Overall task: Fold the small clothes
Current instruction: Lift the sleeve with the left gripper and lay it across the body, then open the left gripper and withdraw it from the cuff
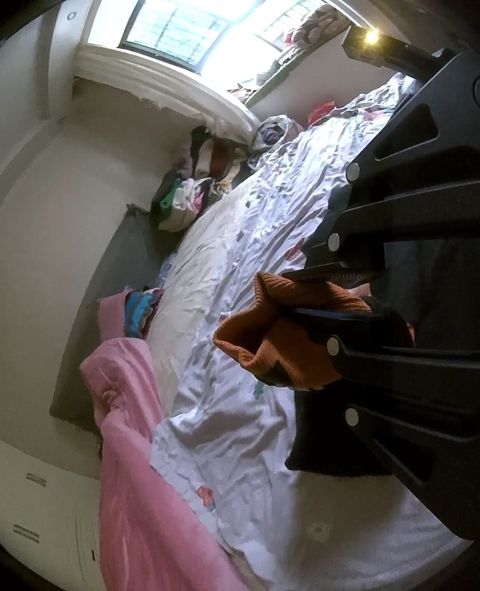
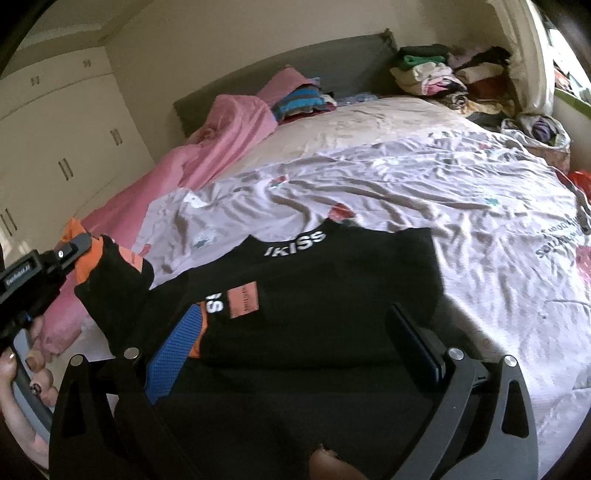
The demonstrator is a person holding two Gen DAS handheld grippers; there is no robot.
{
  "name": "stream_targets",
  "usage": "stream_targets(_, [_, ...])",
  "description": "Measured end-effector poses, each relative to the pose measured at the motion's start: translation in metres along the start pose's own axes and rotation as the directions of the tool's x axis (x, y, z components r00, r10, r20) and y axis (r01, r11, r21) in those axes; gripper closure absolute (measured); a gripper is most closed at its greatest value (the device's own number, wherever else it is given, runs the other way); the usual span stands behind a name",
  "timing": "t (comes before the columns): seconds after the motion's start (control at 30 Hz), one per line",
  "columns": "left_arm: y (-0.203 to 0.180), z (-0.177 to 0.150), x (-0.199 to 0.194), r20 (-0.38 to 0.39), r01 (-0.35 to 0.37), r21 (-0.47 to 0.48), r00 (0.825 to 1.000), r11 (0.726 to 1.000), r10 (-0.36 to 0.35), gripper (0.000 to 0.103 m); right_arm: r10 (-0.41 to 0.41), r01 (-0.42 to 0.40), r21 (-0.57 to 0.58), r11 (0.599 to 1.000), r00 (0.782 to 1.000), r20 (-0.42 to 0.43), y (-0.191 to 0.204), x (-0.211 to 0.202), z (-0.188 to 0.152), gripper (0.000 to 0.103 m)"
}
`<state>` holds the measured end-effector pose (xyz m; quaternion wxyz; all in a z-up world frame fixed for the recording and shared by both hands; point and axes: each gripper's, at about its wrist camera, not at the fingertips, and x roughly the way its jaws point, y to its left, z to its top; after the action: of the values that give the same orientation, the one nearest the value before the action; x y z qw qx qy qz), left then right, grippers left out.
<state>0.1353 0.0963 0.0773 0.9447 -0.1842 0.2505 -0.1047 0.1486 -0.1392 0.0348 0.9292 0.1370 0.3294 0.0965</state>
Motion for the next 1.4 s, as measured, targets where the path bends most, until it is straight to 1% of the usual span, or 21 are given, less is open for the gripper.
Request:
stream_targets(0.07, [-0.004,-0.003,0.006,-0.010,0.029,0.005,1.000,1.000,-0.029,0.097,-0.011,0.011,0.017,1.000,1.000,0.004,-0.010,-0.002,0.001,0.004])
stream_targets(0.2, [-0.012,-0.013,0.020,-0.052,0.050,0.012,0.997,0.999,-0.050,0.097,-0.035,0.034,0.043,0.999,0.999,0.013,-0.026,-0.005,0.001,0.004])
stream_targets(0.37, [-0.019,-0.025,0.035,-0.095,0.058,0.023,0.994,0.998,-0.055,0.097,-0.060,0.058,0.072,0.996,0.998,0.021,-0.042,-0.010,0.000,0.004])
stream_targets(0.63, [-0.030,-0.041,0.050,-0.138,0.068,0.057,0.989,0.996,-0.060,0.097,-0.085,0.082,0.104,0.991,0.996,0.026,-0.062,-0.012,0.000,0.004])
stream_targets(0.77, [-0.038,-0.050,0.059,-0.172,0.088,0.081,0.982,0.993,-0.073,0.096,-0.100,0.097,0.123,0.988,0.995,0.021,-0.070,-0.011,-0.001,0.004])
stream_targets(0.9, [-0.047,-0.062,0.070,-0.216,0.117,0.109,0.972,0.987,-0.091,0.095,-0.117,0.113,0.152,0.982,0.993,0.015,-0.081,-0.010,-0.002,0.004])
stream_targets(1.03, [-0.055,-0.071,0.076,-0.255,0.173,0.121,0.957,0.977,-0.138,0.086,-0.132,0.128,0.171,0.977,0.991,0.012,-0.089,-0.010,-0.002,0.004])
stream_targets(1.07, [-0.057,-0.073,0.076,-0.261,0.189,0.126,0.954,0.974,-0.151,0.086,-0.137,0.133,0.174,0.976,0.991,0.010,-0.091,-0.010,-0.003,0.004])
stream_targets(1.1, [-0.059,-0.074,0.076,-0.262,0.195,0.132,0.952,0.972,-0.156,0.083,-0.141,0.137,0.178,0.974,0.990,0.008,-0.093,-0.010,-0.003,0.004])
stream_targets(1.17, [-0.063,-0.077,0.076,-0.276,0.228,0.139,0.943,0.964,-0.184,0.075,-0.147,0.144,0.185,0.972,0.989,0.001,-0.096,-0.009,-0.003,0.004])
stream_targets(1.2, [-0.064,-0.078,0.076,-0.280,0.237,0.145,0.941,0.961,-0.190,0.067,-0.147,0.145,0.187,0.972,0.989,-0.002,-0.098,-0.009,-0.003,0.004])
stream_targets(1.3, [-0.067,-0.079,0.074,-0.282,0.250,0.167,0.939,0.954,-0.197,0.061,-0.152,0.151,0.186,0.971,0.988,-0.006,-0.099,-0.009,-0.004,0.004])
stream_targets(1.4, [-0.061,-0.076,0.071,-0.273,0.286,0.130,0.931,0.949,-0.243,0.049,-0.153,0.153,0.182,0.971,0.988,-0.017,-0.098,-0.005,-0.005,0.004])
